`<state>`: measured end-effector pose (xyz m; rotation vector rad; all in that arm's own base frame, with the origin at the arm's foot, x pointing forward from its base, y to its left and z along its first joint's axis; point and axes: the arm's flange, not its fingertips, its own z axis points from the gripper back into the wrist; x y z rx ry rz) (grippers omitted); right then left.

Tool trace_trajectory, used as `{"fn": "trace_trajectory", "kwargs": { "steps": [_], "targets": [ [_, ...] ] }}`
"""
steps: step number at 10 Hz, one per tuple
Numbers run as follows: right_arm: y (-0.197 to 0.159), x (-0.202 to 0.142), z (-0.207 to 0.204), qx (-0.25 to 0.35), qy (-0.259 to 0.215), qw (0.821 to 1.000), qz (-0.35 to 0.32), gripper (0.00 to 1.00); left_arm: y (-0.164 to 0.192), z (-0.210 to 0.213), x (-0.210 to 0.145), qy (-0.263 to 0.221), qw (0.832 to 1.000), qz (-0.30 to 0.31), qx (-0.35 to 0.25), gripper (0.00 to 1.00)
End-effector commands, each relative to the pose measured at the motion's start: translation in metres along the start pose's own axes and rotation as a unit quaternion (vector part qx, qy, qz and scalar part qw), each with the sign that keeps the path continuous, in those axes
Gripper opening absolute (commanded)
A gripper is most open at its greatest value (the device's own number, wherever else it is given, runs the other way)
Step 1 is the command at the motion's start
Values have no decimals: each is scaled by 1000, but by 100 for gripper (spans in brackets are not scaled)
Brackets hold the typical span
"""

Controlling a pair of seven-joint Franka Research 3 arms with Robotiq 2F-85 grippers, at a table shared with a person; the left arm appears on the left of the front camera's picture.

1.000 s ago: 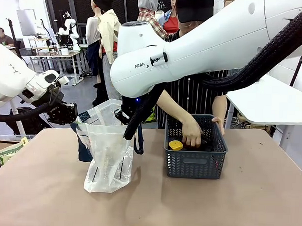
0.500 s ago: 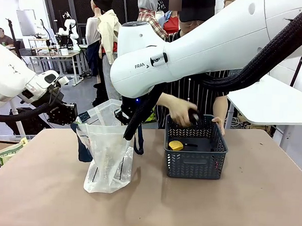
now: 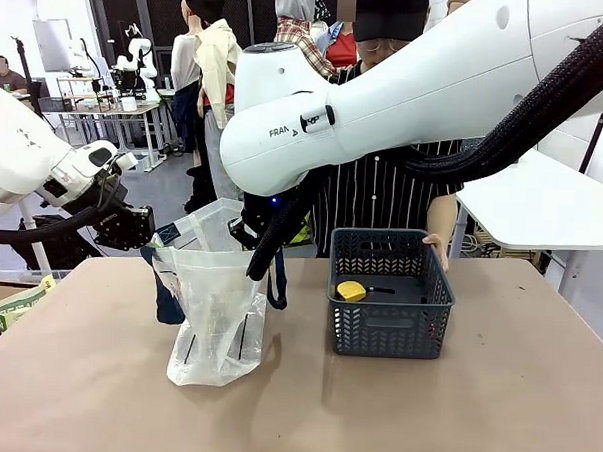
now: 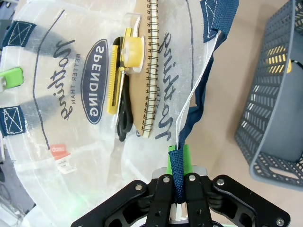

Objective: Transfer purchased items from the store into the shopping bag.
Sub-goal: Move the Reusable shopping bag to the right side of the table.

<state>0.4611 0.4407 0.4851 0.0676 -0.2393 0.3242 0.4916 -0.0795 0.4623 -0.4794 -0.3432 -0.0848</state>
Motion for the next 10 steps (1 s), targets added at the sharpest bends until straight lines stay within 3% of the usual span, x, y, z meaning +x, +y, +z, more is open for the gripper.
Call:
{"fn": "trace_trajectory", "kwargs": {
  "steps": [1, 10],
  "targets": [
    [-1, -2, -1, -1, 1, 1000, 1, 0, 0, 1, -1, -4, 1000, 3, 2, 0],
    [-1, -2, -1, -1, 1, 1000, 1, 0, 0, 1, -1, -4, 1000, 3, 2, 0]
  ]
}}
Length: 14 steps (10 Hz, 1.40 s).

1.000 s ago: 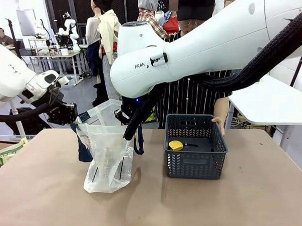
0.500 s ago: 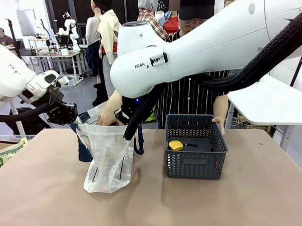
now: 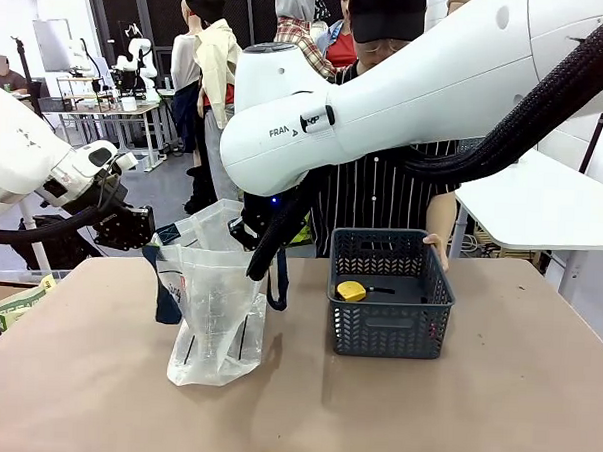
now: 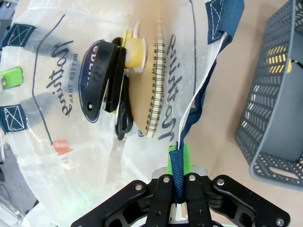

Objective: Transfer purchased items from the store into the shopping bag.
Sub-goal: Move the Reusable shopping bag to the right side of the table.

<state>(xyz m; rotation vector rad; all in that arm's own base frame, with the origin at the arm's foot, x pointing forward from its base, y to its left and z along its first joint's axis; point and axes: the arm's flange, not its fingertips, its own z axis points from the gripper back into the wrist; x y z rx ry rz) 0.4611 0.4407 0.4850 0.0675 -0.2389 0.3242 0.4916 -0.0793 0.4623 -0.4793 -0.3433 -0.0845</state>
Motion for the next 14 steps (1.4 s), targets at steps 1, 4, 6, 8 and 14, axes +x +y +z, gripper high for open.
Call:
{"fn": "trace_trajectory", "kwargs": {
  "steps": [1, 4, 6, 8, 14],
  "targets": [
    [-1, -2, -1, -1, 1, 1000, 1, 0, 0, 1, -1, -4, 1000, 3, 2, 0],
    [-1, -2, -1, -1, 1, 1000, 1, 0, 0, 1, -1, -4, 1000, 3, 2, 0],
    [-1, -2, -1, -1, 1, 1000, 1, 0, 0, 1, -1, -4, 1000, 3, 2, 0],
    [-1, -2, -1, -1, 1, 1000, 1, 0, 0, 1, -1, -4, 1000, 3, 2, 0],
    [-1, -2, -1, -1, 1, 1000, 1, 0, 0, 1, -1, -4, 1000, 3, 2, 0]
  ]
}}
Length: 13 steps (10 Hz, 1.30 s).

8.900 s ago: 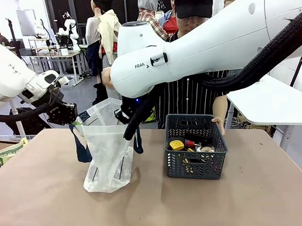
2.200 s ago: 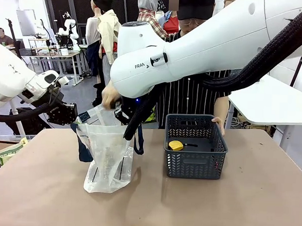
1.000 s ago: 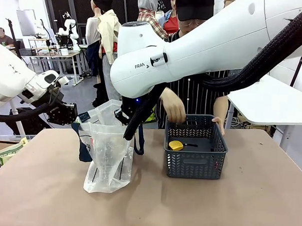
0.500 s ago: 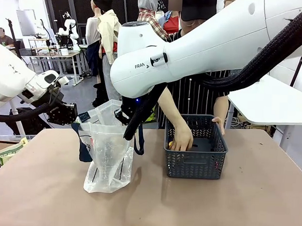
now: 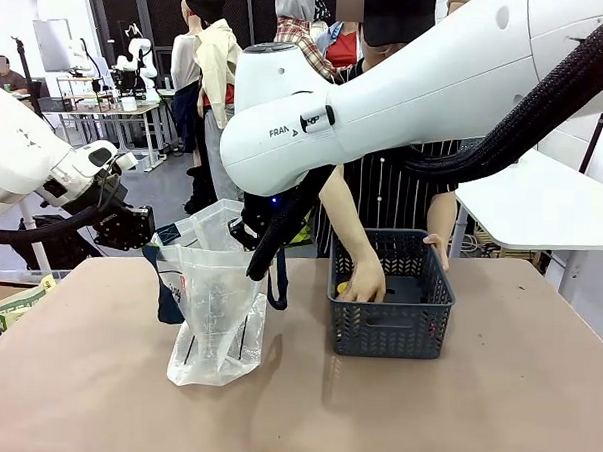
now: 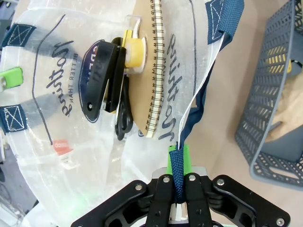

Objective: Transfer purchased items from the store into the shopping bag.
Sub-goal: Move the Reusable shopping bag to the right side of the table.

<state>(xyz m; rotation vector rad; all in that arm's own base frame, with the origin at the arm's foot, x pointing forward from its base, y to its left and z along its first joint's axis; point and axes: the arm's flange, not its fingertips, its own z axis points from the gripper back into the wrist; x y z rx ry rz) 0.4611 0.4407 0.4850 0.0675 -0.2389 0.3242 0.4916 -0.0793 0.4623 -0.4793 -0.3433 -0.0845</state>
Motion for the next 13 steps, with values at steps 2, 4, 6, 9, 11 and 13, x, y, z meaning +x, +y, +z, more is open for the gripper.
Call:
{"fn": "trace_trajectory", "kwargs": {
  "steps": [2, 4, 6, 9, 11, 13],
  "targets": [
    [-1, -2, -1, -1, 1, 1000, 1, 0, 0, 1, -1, -4, 1000, 3, 2, 0],
    [-1, -2, -1, -1, 1, 1000, 1, 0, 0, 1, -1, -4, 1000, 3, 2, 0],
    [-1, -2, -1, -1, 1, 1000, 1, 0, 0, 1, -1, -4, 1000, 3, 2, 0],
    [-1, -2, -1, -1, 1, 1000, 1, 0, 0, 1, -1, -4, 1000, 3, 2, 0],
    [-1, -2, -1, -1, 1, 1000, 1, 0, 0, 1, -1, -4, 1000, 3, 2, 0],
    [-1, -2, -1, -1, 1, 1000, 1, 0, 0, 1, -1, -4, 1000, 3, 2, 0]
  ]
}}
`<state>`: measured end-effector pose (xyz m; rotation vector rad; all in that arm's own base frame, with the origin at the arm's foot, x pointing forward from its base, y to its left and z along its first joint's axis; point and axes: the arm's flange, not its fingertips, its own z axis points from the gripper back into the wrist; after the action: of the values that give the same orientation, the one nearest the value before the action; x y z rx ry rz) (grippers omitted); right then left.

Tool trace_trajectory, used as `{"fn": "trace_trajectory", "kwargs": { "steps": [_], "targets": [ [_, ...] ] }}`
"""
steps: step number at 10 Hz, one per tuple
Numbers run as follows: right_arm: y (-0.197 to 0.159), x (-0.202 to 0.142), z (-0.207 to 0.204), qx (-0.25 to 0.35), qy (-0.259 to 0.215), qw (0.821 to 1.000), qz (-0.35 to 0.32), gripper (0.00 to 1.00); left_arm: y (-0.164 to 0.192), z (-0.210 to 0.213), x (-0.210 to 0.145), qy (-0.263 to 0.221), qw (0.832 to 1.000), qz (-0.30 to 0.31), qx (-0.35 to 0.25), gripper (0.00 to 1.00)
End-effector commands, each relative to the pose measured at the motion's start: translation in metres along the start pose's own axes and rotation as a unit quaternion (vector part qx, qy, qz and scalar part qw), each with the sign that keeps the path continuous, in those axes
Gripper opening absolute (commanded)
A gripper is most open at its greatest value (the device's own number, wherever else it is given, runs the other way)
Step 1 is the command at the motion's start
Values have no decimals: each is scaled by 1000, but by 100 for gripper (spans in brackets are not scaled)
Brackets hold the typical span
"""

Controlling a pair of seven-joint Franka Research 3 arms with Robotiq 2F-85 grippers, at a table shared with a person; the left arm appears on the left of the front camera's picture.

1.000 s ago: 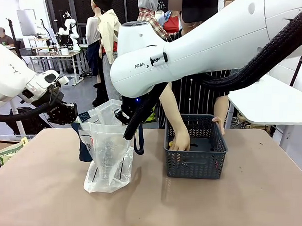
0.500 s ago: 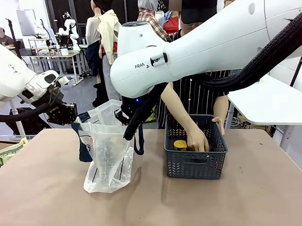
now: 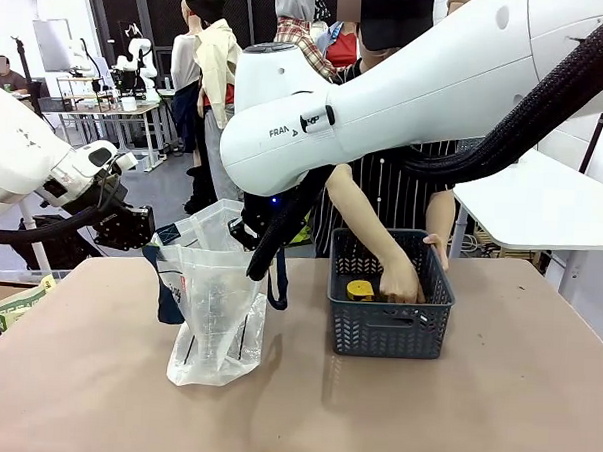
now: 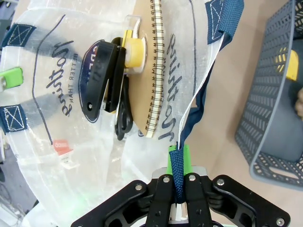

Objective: Transfer purchased items from the store into the shopping bag.
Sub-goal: Move the Reusable shopping bag to the right side of the table.

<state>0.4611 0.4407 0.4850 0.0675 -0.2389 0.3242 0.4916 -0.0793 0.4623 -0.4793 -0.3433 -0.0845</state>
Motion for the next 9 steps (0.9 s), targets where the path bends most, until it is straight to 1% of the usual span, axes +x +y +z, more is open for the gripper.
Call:
{"fn": "trace_trajectory", "kwargs": {
  "steps": [1, 9],
  "targets": [
    [-1, -2, -1, -1, 1, 1000, 1, 0, 0, 1, -1, -4, 1000, 3, 2, 0],
    [-1, -2, -1, -1, 1, 1000, 1, 0, 0, 1, -1, -4, 1000, 3, 2, 0]
  ]
}}
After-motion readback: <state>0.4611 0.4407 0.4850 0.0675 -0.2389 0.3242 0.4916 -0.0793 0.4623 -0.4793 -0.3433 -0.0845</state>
